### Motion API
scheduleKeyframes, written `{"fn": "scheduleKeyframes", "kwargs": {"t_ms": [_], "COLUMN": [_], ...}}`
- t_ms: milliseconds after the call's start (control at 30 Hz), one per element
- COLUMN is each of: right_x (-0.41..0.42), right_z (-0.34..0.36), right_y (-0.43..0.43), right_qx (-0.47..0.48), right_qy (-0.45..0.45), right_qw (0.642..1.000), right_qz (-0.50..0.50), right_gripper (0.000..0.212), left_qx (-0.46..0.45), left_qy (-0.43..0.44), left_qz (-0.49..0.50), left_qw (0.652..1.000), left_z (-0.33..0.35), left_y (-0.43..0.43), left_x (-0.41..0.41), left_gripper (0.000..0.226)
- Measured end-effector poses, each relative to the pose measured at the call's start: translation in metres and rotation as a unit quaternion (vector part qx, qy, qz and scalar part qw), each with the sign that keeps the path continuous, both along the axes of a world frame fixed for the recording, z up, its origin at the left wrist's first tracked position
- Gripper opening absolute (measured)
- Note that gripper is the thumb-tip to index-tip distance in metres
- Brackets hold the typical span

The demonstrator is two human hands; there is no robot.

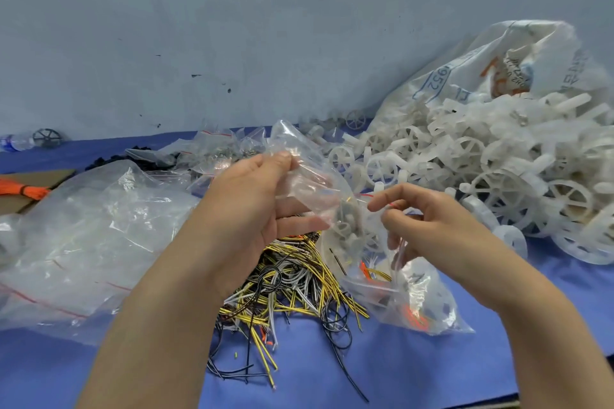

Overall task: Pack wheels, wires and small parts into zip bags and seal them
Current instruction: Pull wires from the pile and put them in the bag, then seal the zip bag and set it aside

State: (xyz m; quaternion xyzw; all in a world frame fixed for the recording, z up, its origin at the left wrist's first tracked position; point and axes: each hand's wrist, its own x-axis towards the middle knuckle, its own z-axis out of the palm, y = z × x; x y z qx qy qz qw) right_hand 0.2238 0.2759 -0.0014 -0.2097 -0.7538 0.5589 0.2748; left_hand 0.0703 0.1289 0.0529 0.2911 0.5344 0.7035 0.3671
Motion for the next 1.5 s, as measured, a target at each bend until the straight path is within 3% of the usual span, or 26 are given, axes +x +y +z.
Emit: {"fn": "scheduleKeyframes", "kwargs": {"t_ms": [133,400,600,767,900,967,1033,1133,1300,1500], "right_x": [-0.002,-0.006,-0.008,-0.004,-0.001,0.001,0.004,0.006,0.006,0.011], "right_z": [0.005,0.009,0.012,0.015,0.017,0.018,0.02,0.021,0.02,0.021], "right_y": [-0.004,-0.007,-0.012,-0.01,-0.011,-0.01,-0.011,-0.011,-0.01,-0.02], "right_qx": [0.009,0.06,0.105,0.127,0.152,0.154,0.147,0.145,0.133,0.186], "right_qy": [0.024,0.029,0.054,0.082,0.083,0.095,0.114,0.129,0.114,0.044], "right_qw": [1.0,0.997,0.992,0.984,0.976,0.973,0.972,0.972,0.977,0.981], "right_qz": [-0.005,-0.032,-0.054,-0.099,-0.133,-0.142,-0.142,-0.133,-0.118,-0.047], "right_gripper": [0.031,0.027,0.029,0.028,0.029,0.031,0.03,0.03,0.028,0.014], "left_qx": [-0.028,-0.076,-0.143,-0.18,-0.149,-0.118,-0.106,-0.19,-0.15,-0.121], "left_qy": [0.03,0.042,0.127,0.343,0.434,0.471,0.516,0.594,0.616,0.682], "left_qz": [-0.012,-0.009,-0.036,-0.055,-0.055,-0.038,-0.06,-0.108,-0.033,0.069], "left_qw": [0.999,0.996,0.981,0.92,0.887,0.873,0.848,0.774,0.773,0.718], "left_z": [-0.007,-0.022,-0.035,-0.03,-0.023,-0.02,-0.019,-0.031,-0.054,-0.057], "left_y": [0.006,0.029,0.048,0.042,0.028,0.019,0.013,0.014,0.027,0.035], "left_x": [0.009,0.028,0.043,0.037,0.025,0.015,0.005,-0.008,-0.015,-0.011], "left_gripper": [0.027,0.019,0.021,0.028,0.035,0.025,0.042,0.068,0.054,0.014]}}
